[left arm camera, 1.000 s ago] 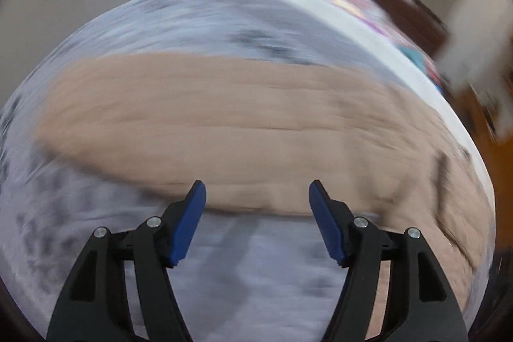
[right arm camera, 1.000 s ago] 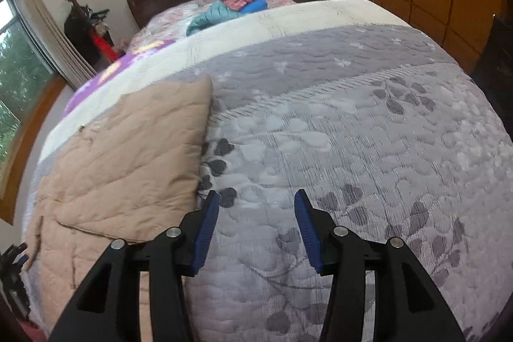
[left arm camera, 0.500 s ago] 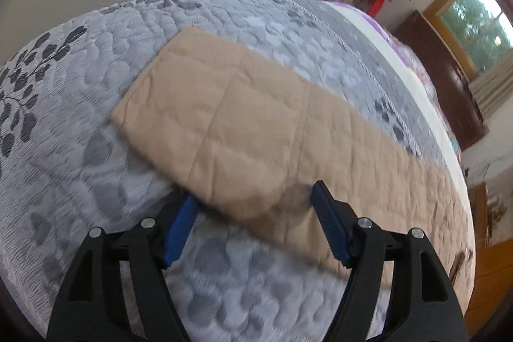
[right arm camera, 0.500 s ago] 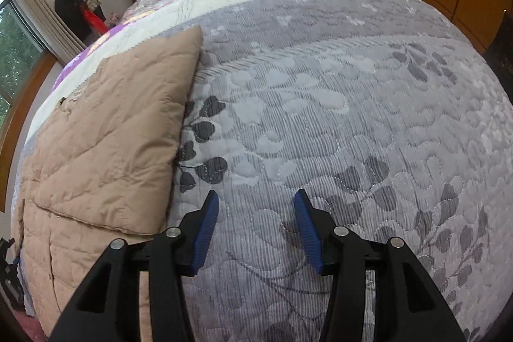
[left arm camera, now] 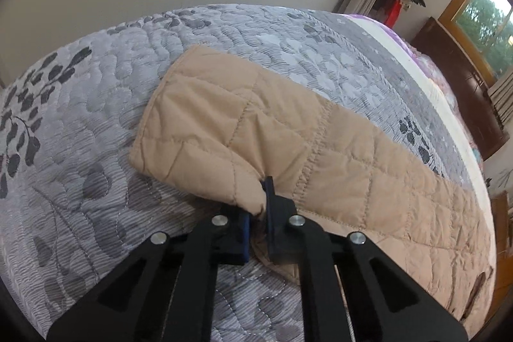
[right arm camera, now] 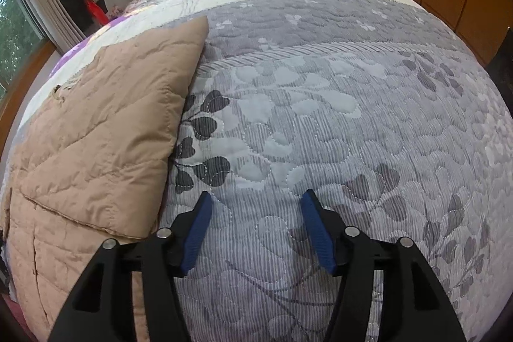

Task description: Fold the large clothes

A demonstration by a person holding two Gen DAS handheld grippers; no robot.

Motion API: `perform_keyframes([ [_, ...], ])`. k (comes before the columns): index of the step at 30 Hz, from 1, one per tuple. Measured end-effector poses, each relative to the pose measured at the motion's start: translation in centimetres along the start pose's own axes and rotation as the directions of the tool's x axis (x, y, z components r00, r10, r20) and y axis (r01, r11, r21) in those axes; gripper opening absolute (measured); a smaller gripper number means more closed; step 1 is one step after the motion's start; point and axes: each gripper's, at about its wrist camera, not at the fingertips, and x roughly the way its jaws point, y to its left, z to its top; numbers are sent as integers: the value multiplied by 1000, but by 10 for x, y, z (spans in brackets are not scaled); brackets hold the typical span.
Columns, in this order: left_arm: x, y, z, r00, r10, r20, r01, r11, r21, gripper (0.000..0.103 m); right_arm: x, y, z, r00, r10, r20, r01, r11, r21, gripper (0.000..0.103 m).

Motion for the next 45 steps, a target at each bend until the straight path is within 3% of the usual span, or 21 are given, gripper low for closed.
perform_keyframes([
  [4,-25,-18,0,997,-45,63,42,998,50,3,-6,-4,0,1000,30,-1,-30,999,32,61],
  [9,-73,-62,-8,977,-141,159,116,981,157,3,-18,-7,4,999,49,8,-49,997,58,60],
  [14,-115,-119,-34,945,-264,192,200,932,301,3,-42,2,4,996,69,53,-70,997,28,60],
  [18,-145,-174,-68,910,-382,161,282,856,434,3,-50,15,2,993,113,41,-114,993,11,60],
  [21,-162,-219,-104,883,-458,101,339,772,537,3,-48,27,4,990,135,29,-135,991,-13,60],
  [29,-174,-310,-193,836,-545,-57,434,596,676,3,-42,42,1,990,140,18,-139,989,-48,60],
  [31,-172,-326,-212,830,-550,-96,454,566,688,3,-41,44,0,990,142,16,-141,989,-53,60],
  [40,-126,-374,-281,868,-452,-205,437,499,749,4,-37,49,-2,990,143,7,-143,988,-66,60],
  [43,-116,-381,-294,868,-420,-266,456,460,762,8,-34,49,-2,990,141,1,-140,988,-68,60],
  [45,-116,-379,-303,860,-413,-301,470,411,781,13,-31,50,-2,990,141,-4,-141,988,-68,60],
])
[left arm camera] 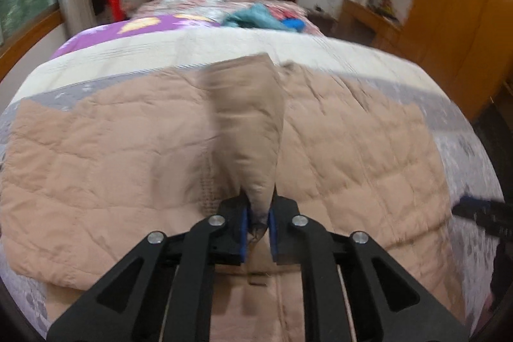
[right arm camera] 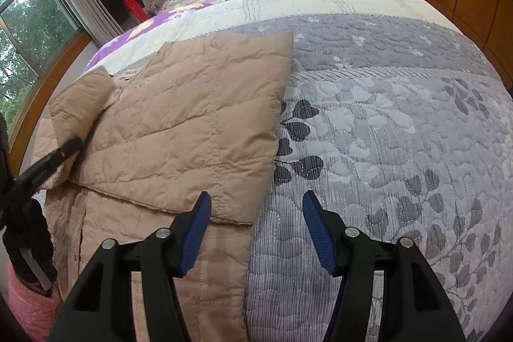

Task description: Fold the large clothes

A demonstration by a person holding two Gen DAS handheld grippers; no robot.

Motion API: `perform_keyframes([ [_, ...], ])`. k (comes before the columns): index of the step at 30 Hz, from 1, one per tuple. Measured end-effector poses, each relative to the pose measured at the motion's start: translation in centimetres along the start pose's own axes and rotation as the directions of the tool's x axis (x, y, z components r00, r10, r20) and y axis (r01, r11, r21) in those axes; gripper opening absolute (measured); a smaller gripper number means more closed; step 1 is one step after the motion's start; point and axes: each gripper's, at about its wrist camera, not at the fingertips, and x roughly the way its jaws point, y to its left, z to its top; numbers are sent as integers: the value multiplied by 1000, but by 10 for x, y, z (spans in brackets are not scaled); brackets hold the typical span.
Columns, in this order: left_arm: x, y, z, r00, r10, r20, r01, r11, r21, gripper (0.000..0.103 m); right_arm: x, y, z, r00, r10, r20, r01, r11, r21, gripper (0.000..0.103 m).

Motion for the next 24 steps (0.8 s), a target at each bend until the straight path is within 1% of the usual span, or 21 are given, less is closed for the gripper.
perform_keyframes([
  [2,0,-7,-5,999,-35,-20,36,997,63,22,2,0,0,1000,0,-5,0,1000,-2,60],
  [3,-2,-9,-9,996,-83,-34,85,992,91,24,3,1,0,1000,1,-6,-1,1000,-4,60],
  [4,-3,-8,-10,993,-106,-43,110,989,97,27,4,1,0,1000,1,-8,-1,1000,-7,60],
  [5,-7,-4,-13,987,-151,-61,156,983,94,31,4,2,0,1000,2,-9,-2,1000,-9,60],
  [7,-13,4,-17,968,-239,-79,244,968,59,35,3,3,-1,1000,3,-4,-3,1000,-13,60],
  [9,-29,22,-22,944,-321,-73,323,946,6,37,-1,5,-1,1000,-2,10,2,1000,-16,60],
  [10,-37,30,-25,932,-358,-63,358,934,-13,39,-5,8,-1,1000,0,19,1,1000,-23,60],
  [11,-40,31,-25,924,-377,-55,377,926,-21,41,-8,11,-1,1000,2,26,-2,1000,-28,60],
  [12,-51,42,-28,924,-380,-35,379,925,-33,41,-11,15,-2,999,10,32,-9,999,-36,60],
  [14,-58,53,-27,955,-296,-15,295,955,-37,43,-16,26,-2,998,51,34,-49,997,-52,60],
  [15,-59,65,-27,976,-216,-6,216,976,-39,43,-16,33,-2,997,79,26,-78,995,-61,60],
  [16,-58,75,-26,988,-153,-4,153,987,-51,43,-15,39,-2,995,104,14,-102,992,-69,60],
  [17,-52,90,-25,998,-63,-18,61,995,-81,42,-13,48,-1,992,124,-3,-124,989,-80,60],
  [19,-39,112,-23,999,10,-38,-14,992,-126,41,-6,68,2,988,148,-41,-151,982,-109,60],
  [20,-31,121,-24,998,25,-49,-32,989,-144,41,-1,75,5,986,158,-61,-164,980,-115,60],
  [21,-19,131,-25,996,33,-78,-45,986,-160,41,1,82,6,983,167,-75,-175,977,-117,60],
  [23,3,138,-30,992,4,-130,-27,984,-175,41,9,99,13,972,206,-110,-219,968,-121,60],
  [24,15,138,-35,990,-4,-140,-20,986,-168,41,11,103,16,969,216,-120,-230,966,-119,60],
])
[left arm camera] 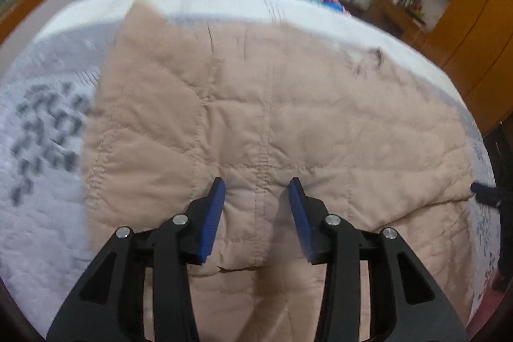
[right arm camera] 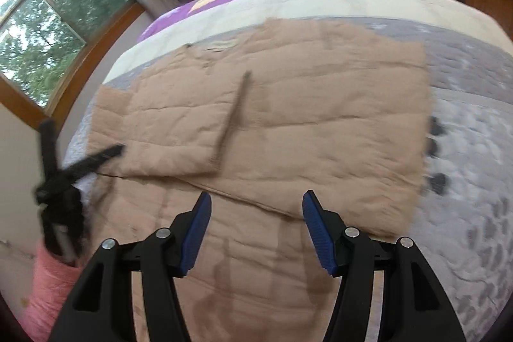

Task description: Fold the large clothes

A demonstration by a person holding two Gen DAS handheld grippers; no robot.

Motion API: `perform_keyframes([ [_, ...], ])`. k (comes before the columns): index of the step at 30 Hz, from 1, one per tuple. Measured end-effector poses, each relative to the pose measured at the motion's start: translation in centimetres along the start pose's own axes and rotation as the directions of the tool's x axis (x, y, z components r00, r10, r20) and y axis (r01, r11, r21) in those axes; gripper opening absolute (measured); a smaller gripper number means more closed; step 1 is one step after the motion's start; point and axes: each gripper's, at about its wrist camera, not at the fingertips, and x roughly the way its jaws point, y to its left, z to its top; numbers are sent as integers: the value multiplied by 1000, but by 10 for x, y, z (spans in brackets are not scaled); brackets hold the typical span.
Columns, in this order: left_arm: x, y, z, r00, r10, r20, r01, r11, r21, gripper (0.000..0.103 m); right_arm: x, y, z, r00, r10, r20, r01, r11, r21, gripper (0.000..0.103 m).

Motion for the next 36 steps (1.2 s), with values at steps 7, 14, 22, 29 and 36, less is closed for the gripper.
perform_keyframes([
  [7,-9,5,2,999,-45,21,46,998,-35,40,42,20,26,989,119,-84,-114,992,56,60],
  [14,-45,21,3,994,5,111,4,997,-78,40,72,29,33,988,105,-116,-101,994,43,15],
  [22,-77,32,9,984,25,178,-8,996,-92,40,4,11,34,998,31,57,-32,999,21,13],
  [29,-67,6,21,982,43,186,-37,999,-37,40,-26,-23,30,992,-15,122,6,997,76,13],
  [36,-11,8,18,997,67,49,-66,998,-24,40,19,-40,20,997,-75,26,72,991,114,13],
])
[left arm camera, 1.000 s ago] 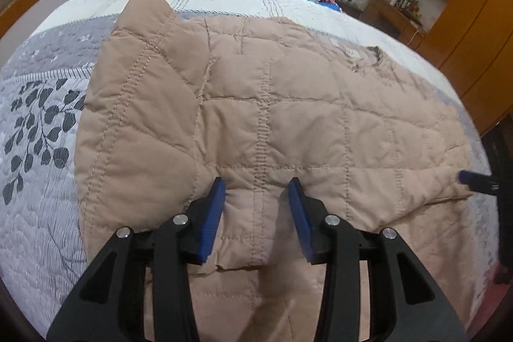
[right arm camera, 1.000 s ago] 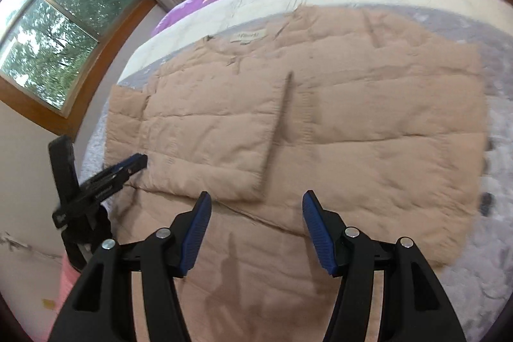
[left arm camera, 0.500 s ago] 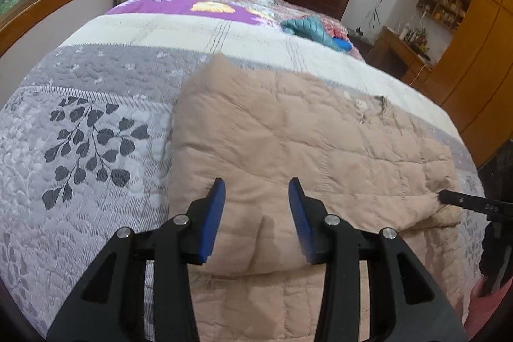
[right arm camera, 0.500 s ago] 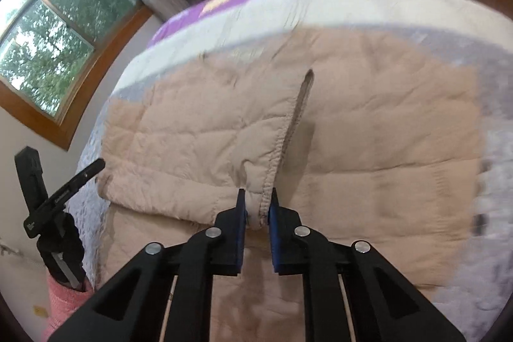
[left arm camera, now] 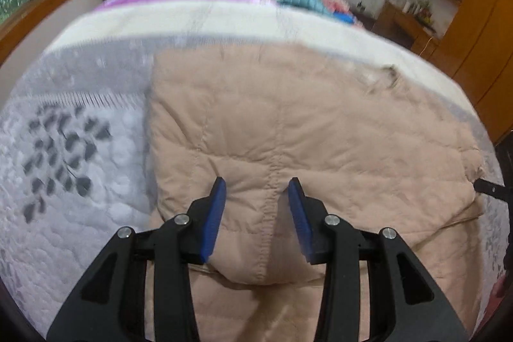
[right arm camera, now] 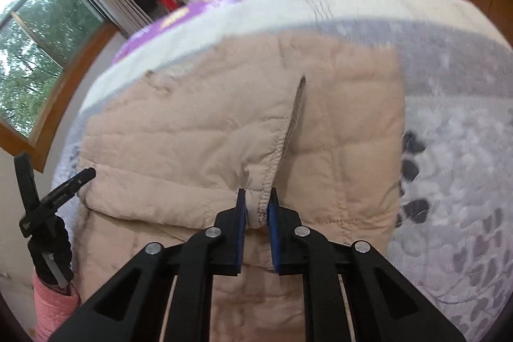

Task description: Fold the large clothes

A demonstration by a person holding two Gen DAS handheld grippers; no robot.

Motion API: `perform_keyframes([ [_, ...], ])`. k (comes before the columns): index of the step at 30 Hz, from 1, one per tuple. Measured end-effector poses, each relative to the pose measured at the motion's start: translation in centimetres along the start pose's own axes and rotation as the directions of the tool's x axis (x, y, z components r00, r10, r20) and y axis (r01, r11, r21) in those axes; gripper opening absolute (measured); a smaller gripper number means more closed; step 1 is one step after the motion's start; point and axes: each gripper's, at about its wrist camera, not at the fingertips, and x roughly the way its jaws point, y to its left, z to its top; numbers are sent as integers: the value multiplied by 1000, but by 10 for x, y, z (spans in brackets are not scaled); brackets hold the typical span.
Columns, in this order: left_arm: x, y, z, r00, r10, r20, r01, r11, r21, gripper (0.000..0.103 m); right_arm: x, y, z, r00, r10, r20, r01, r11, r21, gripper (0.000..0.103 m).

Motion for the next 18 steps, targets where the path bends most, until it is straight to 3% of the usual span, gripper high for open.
perform_keyframes([
  [8,10,-3,-4,999,32,-3,-32,999,36,40,14,-9,-7,1000,13,-23,-13,1000,17,15],
  [9,6,-3,-2,999,35,-5,-35,999,32,40,7,-8,-8,1000,1,-14,-1,1000,18,22],
  [13,-23,-8,1,997,45,66,-46,999,15,39,-36,1,-11,990,-90,108,90,996,-2,23],
  [15,-36,-21,2,994,43,103,-46,998,31,39,-49,11,-9,989,-62,131,65,998,-22,23],
  [18,-39,-45,3,996,-1,94,-4,998,58,39,-45,34,-4,994,-10,107,18,997,-76,23],
])
